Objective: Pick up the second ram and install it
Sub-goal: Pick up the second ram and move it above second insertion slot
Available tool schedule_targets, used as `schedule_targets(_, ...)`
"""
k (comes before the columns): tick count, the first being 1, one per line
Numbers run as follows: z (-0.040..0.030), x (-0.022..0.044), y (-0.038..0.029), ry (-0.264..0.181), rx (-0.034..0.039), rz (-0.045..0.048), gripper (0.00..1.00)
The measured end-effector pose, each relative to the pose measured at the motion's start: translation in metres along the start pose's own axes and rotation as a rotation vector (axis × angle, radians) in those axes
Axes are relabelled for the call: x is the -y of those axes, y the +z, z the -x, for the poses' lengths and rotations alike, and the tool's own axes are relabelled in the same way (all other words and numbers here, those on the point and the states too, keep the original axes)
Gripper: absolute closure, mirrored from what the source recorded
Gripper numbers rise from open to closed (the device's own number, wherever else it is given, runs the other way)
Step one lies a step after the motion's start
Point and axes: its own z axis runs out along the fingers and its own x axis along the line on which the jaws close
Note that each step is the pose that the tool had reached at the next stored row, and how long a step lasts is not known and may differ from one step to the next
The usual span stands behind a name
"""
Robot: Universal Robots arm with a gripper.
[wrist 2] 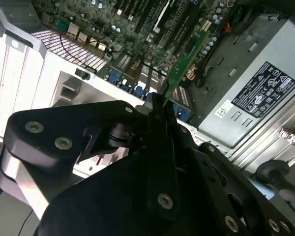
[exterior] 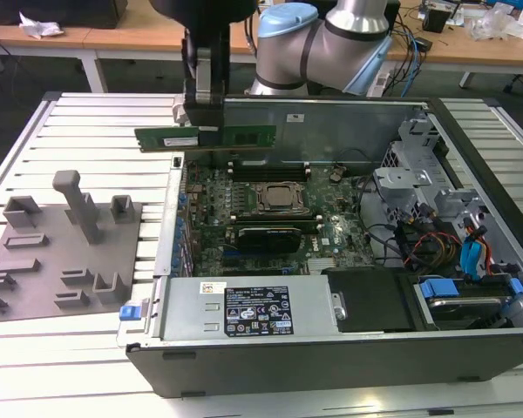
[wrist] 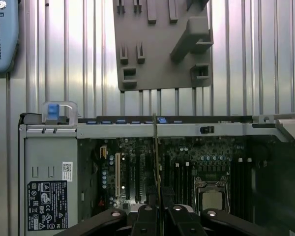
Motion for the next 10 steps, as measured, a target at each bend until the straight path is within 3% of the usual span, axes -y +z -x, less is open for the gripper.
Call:
schedule_targets(5,0.0001,0.0162,-0.0003,0.000,0.0001,-0.0001,0.86)
schedule_targets(7,0.0003,0.0320,-0.0006,0.000,0.0001,-0.0001,0.86)
schedule_targets(9,0.0005,0.0572,-0.0011,0.000,0.0001,0.0000,0.86)
schedule_targets(10,0.0005,0.0598,-0.0012,0.000,0.0000,0.0000,0.86)
